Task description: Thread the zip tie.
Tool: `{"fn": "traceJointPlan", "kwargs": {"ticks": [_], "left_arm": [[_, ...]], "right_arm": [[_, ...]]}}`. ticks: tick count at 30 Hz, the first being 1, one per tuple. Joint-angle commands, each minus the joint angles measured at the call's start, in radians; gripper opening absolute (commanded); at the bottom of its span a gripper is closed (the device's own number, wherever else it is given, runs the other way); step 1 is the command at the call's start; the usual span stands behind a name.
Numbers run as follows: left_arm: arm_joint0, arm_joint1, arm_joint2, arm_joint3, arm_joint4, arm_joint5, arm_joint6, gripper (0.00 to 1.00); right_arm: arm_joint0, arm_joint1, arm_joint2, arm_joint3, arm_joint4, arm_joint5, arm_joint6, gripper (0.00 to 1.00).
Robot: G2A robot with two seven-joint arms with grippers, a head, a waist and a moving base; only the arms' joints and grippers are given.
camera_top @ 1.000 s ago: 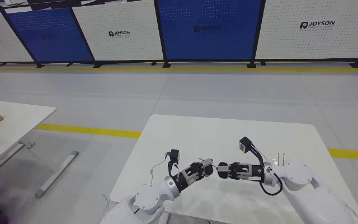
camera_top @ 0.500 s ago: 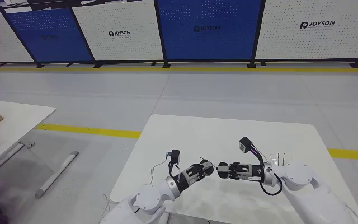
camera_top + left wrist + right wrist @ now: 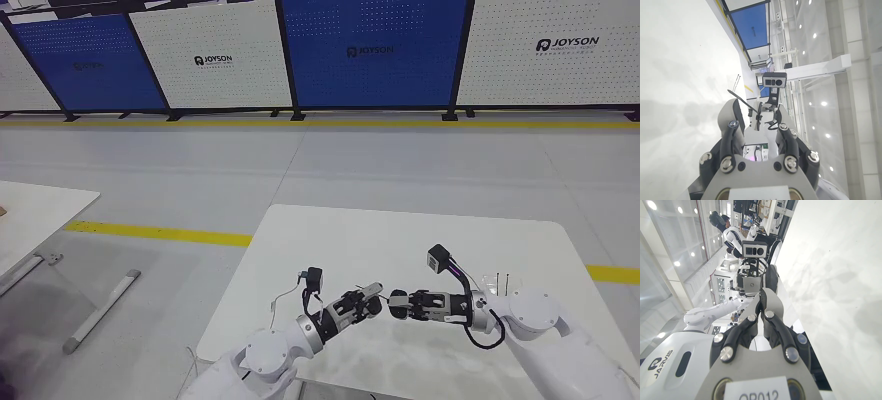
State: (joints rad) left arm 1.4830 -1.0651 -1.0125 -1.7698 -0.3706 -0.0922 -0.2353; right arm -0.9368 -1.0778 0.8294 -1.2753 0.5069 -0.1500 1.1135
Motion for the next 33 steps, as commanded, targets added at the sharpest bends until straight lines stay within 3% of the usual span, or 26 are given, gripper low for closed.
{"fn": "traceJointPlan", "kwargs": {"ticks": [1,6,8,20,22,23,24,33], "left_arm": [[-0.001,-0.001,0.000,0.003,0.000,-0.003,-0.001,0.17],[-0.002,-0.004,-0.003,0.008,-0.006,-0.003,-0.005,0.08],[-0.001,-0.005,-0.004,0.007,-0.005,-0.002,-0.005,0.00],[0.014,-0.006,-0.014,-0.004,0.026,-0.015,-0.016,0.00],[0.017,-0.006,-0.015,-0.007,0.031,-0.014,-0.016,0.00],[0.018,-0.006,-0.016,-0.009,0.034,-0.014,-0.015,0.00],[0.019,-0.006,-0.016,-0.010,0.036,-0.013,-0.015,0.00],[0.035,-0.007,-0.024,-0.021,0.054,-0.001,-0.002,0.00]], "right_arm": [[0.000,0.000,0.000,0.000,0.000,0.000,0.000,0.00],[0.000,0.000,0.000,0.000,0.000,0.000,0.000,0.00],[0.000,0.000,0.000,0.000,0.000,0.000,0.000,0.00],[-0.018,0.001,0.010,-0.022,-0.007,0.002,-0.031,0.00],[-0.028,0.003,0.023,-0.031,-0.007,0.000,-0.035,0.66],[-0.032,0.004,0.028,-0.035,-0.008,0.000,-0.037,0.92],[-0.036,0.006,0.033,-0.039,-0.010,0.001,-0.037,1.00],[-0.092,0.024,0.109,-0.072,-0.003,-0.017,-0.034,1.00]]}}
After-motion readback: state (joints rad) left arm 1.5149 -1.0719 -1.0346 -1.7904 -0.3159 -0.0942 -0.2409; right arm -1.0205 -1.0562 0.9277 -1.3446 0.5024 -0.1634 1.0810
